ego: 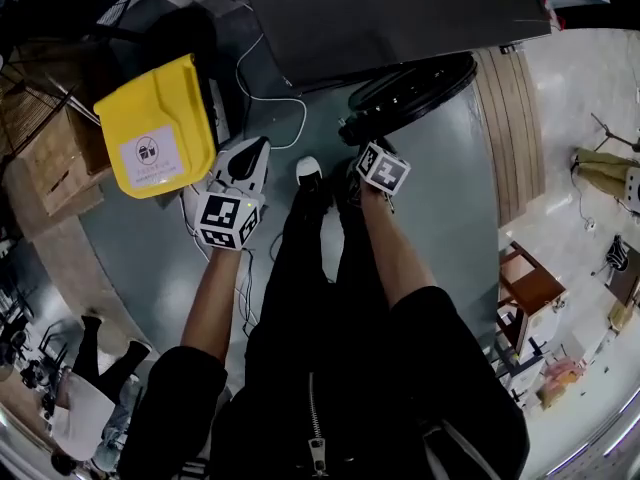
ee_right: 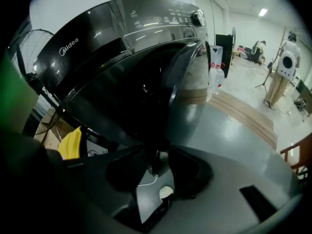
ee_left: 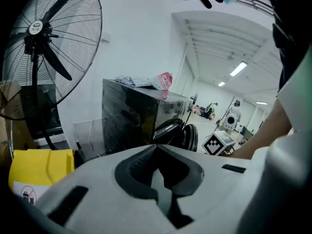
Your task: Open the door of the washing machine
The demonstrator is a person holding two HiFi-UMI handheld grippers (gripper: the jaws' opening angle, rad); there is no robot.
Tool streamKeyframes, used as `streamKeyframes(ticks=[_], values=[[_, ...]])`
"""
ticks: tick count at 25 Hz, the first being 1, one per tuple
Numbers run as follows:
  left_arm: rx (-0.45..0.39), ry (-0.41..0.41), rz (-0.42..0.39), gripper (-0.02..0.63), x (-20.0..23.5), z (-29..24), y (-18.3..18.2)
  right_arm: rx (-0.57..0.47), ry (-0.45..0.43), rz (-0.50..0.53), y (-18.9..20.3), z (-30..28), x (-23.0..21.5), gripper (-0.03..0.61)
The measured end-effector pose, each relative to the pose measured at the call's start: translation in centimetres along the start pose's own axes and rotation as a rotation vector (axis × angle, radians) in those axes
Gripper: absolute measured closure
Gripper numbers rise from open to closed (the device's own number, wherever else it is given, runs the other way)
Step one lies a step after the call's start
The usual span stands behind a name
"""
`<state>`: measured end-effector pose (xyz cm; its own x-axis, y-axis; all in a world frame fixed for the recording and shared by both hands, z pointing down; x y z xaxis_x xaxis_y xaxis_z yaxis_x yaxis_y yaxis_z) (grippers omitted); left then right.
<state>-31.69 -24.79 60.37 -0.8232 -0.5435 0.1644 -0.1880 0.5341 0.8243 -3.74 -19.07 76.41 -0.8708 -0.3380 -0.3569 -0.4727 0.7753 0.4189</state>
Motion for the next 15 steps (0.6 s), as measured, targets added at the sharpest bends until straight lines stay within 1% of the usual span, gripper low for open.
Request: streamKeyframes(ticks=[3,7,10,15], values=[[0.004,0.044,-0.032,0.609,-1.9,-0.9,-0.6,0.021,-0.018,0.032,1.1,1.3,-1.9,0.448],[0.001,0.097,-0.079,0.609,-4.9,-2.6,-1.7,0.012,-0.052,0.067,2.1,3.0,-4.7,0.454],[0.001,0.130,-0.108,0.609,-7.8,-3.7,-2.3,0.019,-0.048,0.076,3.0,4.5,-7.2,0.465],[0.003,0.169,-0.134,0.609,-13.4,-5.5,-3.2,0.072,-0.042,0.095,4.1,7.1,-12.1,0.479]])
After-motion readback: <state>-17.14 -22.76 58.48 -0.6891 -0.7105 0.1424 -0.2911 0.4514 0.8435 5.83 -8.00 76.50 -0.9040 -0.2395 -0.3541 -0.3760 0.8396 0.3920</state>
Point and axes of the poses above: the fingertips, and each gripper's own axes: z backward along the fingers, x to its left, y out of its underside, the point moved 6 cm from there along z, backward along the fingers, and after that the axes turned 9 degrees about -y, right-handed, at the moved point
